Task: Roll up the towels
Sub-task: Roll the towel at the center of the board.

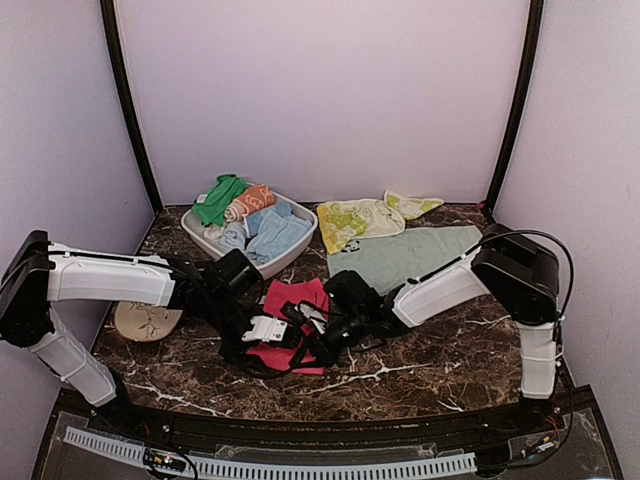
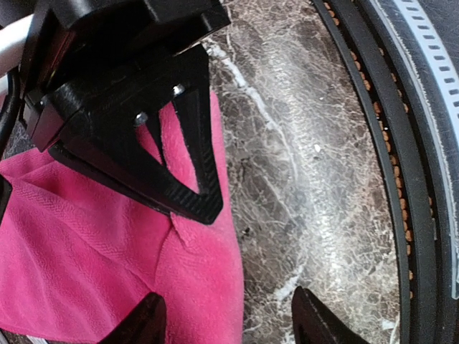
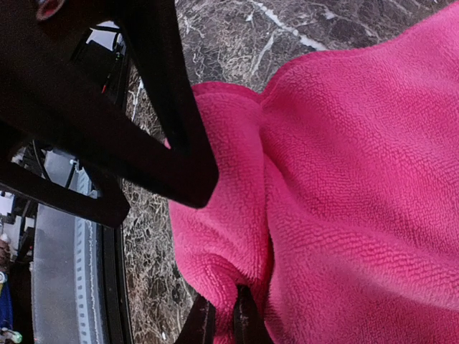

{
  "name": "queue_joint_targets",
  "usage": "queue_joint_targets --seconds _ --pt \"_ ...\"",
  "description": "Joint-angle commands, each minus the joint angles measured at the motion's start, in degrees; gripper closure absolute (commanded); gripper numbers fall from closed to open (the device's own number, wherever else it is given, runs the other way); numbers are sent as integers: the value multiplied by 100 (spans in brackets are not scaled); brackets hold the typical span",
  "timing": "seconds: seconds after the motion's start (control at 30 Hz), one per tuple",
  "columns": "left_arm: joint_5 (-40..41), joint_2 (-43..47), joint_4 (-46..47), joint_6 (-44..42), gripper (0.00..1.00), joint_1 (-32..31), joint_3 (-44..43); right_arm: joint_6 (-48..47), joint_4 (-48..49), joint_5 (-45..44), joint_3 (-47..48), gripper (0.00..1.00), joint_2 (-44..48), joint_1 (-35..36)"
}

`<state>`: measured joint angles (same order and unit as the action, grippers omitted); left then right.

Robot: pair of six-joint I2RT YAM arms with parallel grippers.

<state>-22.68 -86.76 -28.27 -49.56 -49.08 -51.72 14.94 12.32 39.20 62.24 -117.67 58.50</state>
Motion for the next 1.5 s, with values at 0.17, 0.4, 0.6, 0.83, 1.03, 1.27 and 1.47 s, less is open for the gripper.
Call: queue_joint_targets --seconds 0.17,0.4,0.6,0.83,1.03,1.27,1.47 --pt "357 -288 652 30 46 -65 390 1138 -480 488 234 100 -455 -126" --pt "685 -568 822 188 69 -47 461 1480 -34 424 43 99 -288 -202" --pt "3 -698 535 637 100 377 294 1315 831 -183 -732 69 344 -234" --pt "-1278 -1037 -535 726 100 806 -227 365 1561 -2309 -1991 1 1985 -163" --pt "-1871 -1408 -1313 551 100 869 -646 38 1591 -5589 -2783 0 3797 189" --pt "-2405 -1813 -1715 503 100 1035 -1028 -27 2255 -5724 -3909 3 4945 45" --pt "-2670 -2429 -2111 454 100 1280 -1411 -3103 1966 -6763 -3579 16 4065 1837"
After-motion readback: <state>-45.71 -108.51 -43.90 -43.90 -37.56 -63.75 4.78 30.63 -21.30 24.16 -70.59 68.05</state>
